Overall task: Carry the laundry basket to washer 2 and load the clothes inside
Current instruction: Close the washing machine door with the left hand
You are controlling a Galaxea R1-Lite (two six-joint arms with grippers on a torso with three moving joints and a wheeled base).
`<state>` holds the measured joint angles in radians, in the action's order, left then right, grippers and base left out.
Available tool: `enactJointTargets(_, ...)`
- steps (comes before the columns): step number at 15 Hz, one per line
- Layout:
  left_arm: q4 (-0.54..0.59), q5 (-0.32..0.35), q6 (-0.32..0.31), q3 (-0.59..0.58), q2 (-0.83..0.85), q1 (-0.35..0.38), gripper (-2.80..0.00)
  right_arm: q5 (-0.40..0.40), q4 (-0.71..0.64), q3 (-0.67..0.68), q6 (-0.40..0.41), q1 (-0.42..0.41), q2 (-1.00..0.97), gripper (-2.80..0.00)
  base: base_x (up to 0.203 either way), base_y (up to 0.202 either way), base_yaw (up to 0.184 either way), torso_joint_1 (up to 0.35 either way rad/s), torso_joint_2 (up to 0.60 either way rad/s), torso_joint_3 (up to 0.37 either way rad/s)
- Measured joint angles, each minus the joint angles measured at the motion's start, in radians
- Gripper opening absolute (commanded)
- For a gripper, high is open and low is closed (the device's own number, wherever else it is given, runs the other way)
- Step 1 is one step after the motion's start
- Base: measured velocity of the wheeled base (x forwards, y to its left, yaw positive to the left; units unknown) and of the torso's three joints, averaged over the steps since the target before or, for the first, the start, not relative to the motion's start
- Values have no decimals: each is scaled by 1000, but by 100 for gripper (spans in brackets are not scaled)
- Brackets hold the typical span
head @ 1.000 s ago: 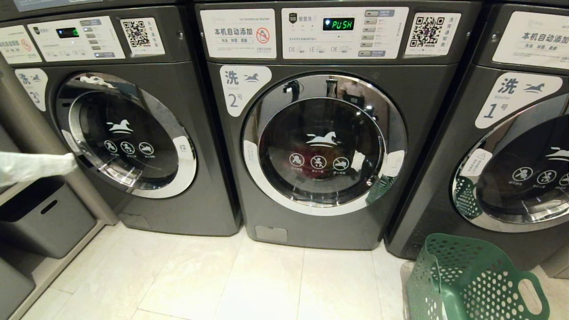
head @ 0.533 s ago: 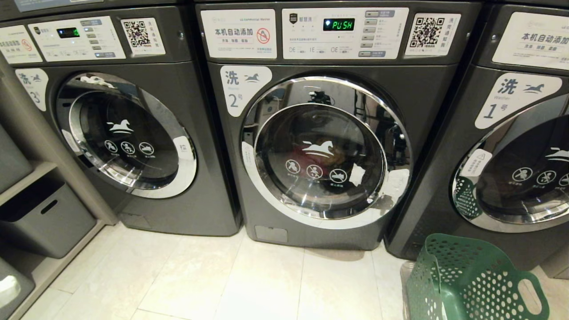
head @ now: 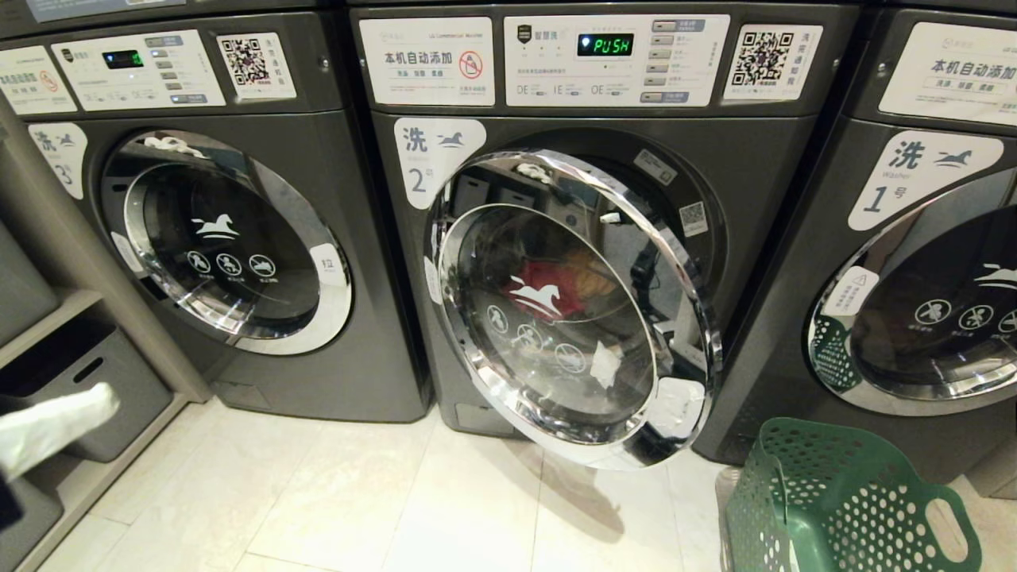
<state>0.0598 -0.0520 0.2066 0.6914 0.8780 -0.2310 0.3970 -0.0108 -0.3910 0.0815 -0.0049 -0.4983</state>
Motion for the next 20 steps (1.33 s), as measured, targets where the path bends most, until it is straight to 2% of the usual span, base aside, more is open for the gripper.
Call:
enactJointTargets(2,-93,8,42,162,247,-19,-280,72,38,-119,-24,7,-206,-280,0,0,0,0,0,0)
enactJointTargets(4,-148,14,96,408,514,-53,-280,115,126,-197,-42,13,-373,-280,0,0,0,0,0,0)
enactJointTargets(6,-151,24,148,669,749,-92,-280,121,192,-204,-49,18,-461,-280,0,0,0,0,0,0)
enactJointTargets(8,-136,40,201,858,941,-130,-280,119,195,-188,-50,18,-492,-280,0,0,0,0,0,0)
enactJointTargets(10,-123,40,234,947,1073,-150,-280,102,195,-183,-46,18,-499,-280,0,0,0,0,0,0)
enactJointTargets(12,-123,36,237,971,1137,-161,-280,89,196,-183,-38,20,-500,-280,0,0,0,0,0,0)
enactJointTargets(16,-122,37,233,1021,1200,-171,-280,74,195,-172,-32,17,-490,-280,0,0,0,0,0,0)
enactJointTargets(20,-62,39,228,1191,1266,-223,-280,76,194,-174,-36,17,-481,-280,0,0,0,0,0,0)
